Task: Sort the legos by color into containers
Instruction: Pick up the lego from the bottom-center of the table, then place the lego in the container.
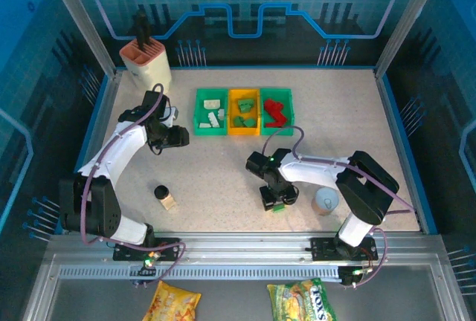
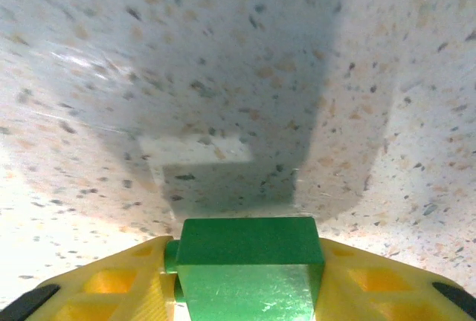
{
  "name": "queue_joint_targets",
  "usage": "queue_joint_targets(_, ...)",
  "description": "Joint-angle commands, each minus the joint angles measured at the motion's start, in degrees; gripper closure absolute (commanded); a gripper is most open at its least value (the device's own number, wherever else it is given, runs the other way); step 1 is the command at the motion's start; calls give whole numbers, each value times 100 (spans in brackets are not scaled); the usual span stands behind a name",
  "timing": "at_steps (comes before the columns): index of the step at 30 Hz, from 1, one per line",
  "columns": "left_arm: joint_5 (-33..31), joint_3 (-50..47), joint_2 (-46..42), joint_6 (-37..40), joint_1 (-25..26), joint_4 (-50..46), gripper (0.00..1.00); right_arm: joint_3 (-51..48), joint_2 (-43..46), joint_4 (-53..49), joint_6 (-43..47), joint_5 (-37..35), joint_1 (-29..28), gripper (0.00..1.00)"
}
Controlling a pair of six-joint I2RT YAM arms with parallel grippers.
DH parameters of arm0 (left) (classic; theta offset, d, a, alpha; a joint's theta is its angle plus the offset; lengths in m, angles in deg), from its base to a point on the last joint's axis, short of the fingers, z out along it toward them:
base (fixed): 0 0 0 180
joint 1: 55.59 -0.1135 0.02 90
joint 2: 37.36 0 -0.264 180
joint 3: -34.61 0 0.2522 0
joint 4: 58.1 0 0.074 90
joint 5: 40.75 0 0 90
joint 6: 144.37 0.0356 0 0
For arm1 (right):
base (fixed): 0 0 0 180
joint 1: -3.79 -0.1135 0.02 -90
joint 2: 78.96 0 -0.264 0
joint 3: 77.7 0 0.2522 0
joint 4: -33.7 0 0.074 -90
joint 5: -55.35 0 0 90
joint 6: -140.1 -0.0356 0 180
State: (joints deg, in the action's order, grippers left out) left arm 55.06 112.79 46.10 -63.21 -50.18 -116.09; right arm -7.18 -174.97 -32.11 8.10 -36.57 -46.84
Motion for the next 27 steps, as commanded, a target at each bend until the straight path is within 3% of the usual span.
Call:
queue_joint_targets(1, 35, 31, 38, 76, -75, 11, 47, 375, 127, -290, 40, -159, -12, 54)
queue_joint_targets(27, 41, 18, 4, 75, -84, 15, 46, 3675, -1280, -74, 565, -194, 1372, 54)
